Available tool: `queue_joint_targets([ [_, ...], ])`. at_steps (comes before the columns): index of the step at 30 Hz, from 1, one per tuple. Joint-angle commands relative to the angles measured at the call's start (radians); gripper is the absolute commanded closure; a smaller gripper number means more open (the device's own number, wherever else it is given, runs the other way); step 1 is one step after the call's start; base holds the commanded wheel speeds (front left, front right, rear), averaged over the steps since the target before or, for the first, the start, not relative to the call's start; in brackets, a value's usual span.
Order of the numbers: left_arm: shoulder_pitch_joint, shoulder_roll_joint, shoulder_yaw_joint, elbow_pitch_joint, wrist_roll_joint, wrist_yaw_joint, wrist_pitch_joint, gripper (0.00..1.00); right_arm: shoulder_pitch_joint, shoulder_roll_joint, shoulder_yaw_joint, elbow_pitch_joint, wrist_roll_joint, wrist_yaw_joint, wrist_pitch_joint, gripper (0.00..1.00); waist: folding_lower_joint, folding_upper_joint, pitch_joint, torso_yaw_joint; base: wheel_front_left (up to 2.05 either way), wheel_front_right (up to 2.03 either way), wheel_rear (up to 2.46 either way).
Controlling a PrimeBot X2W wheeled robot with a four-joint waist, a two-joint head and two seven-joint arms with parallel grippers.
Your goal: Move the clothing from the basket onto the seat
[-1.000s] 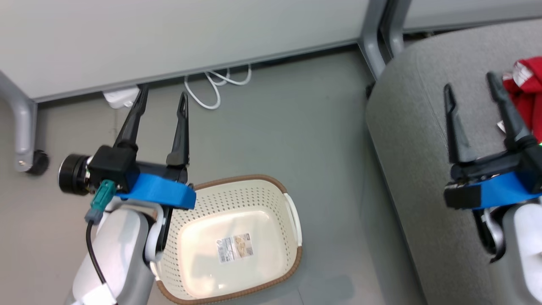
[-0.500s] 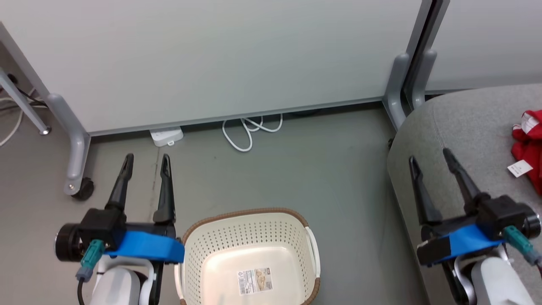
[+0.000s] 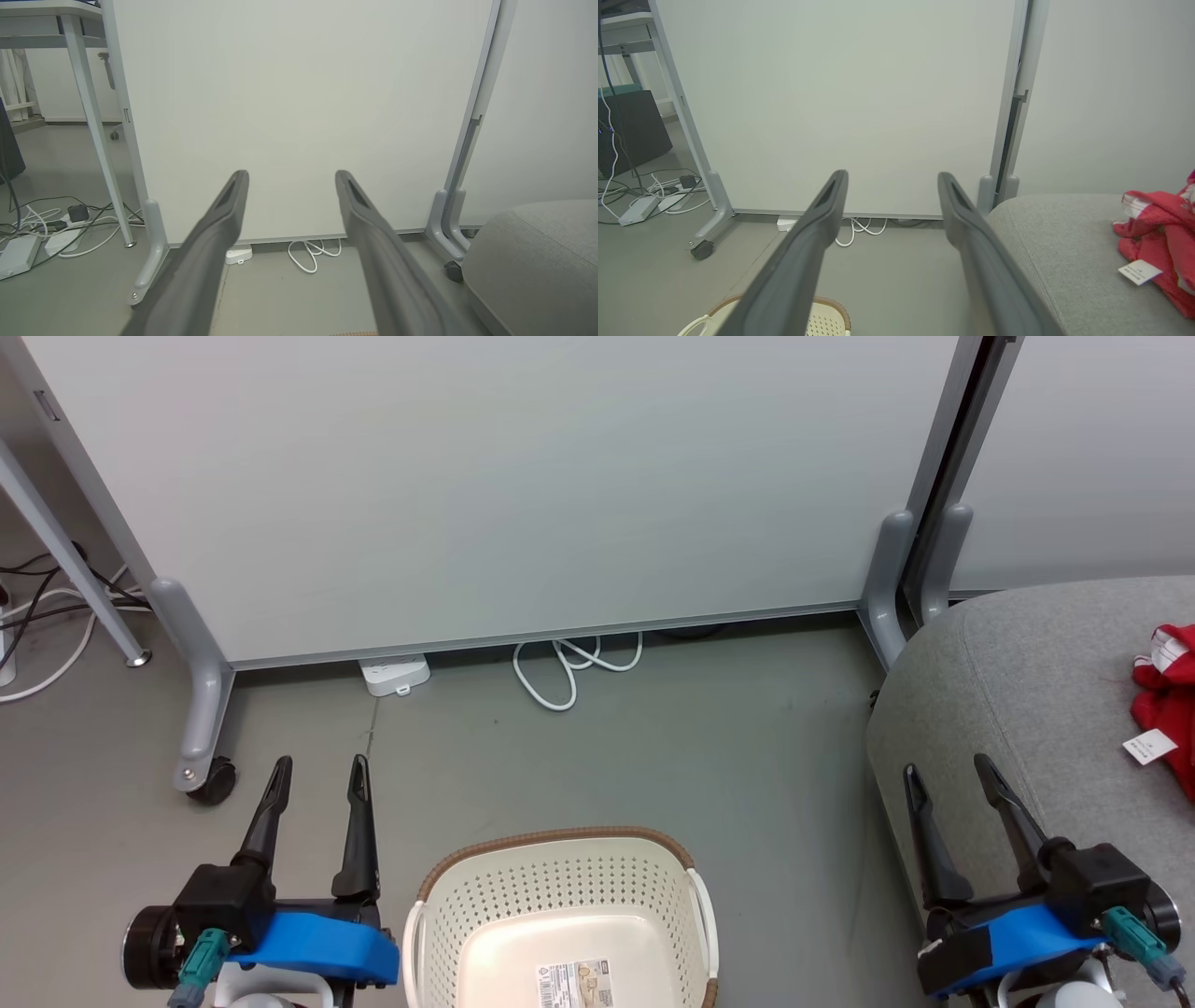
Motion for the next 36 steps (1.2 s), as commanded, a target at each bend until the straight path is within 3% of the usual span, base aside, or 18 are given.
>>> queue_joint_targets([
  [1,0.01,-0.002,0.002,0.005,0.007,-0.003,-0.005,0.0,0.017,0.004,-0.004,0.002,0.005,0.0,-0.003,0.0,0.0001,-0.0001,-0.001,0.002,0.0,0.0,0.0],
  [15,0.009,-0.006,0.003,0.019,0.01,-0.01,-0.005,0.0,0.029,0.01,-0.019,0.004,0.005,0.0,-0.003,0.0,0.0001,-0.0001,-0.008,0.009,0.0,0.0,0.0],
  [16,0.008,-0.004,0.002,0.019,0.008,-0.002,0.0,1.0,0.022,0.01,-0.019,0.004,0.004,0.0,0.0,1.0,0.0001,-0.0001,-0.008,0.009,0.0,0.0,0.0],
  [21,0.042,-0.006,0.002,0.061,0.004,-0.002,0.006,1.0,0.042,0.016,-0.019,0.046,0.006,0.0,0.007,1.0,0.0001,-0.0001,-0.009,0.009,0.0,0.0,0.0],
  [36,0.026,-0.006,0.029,0.053,-0.283,-0.003,0.079,1.0,0.028,0.021,-0.039,0.04,0.3,0.0,0.081,1.0,0.0001,-0.0001,-0.007,0.002,0.0,0.0,0.0],
])
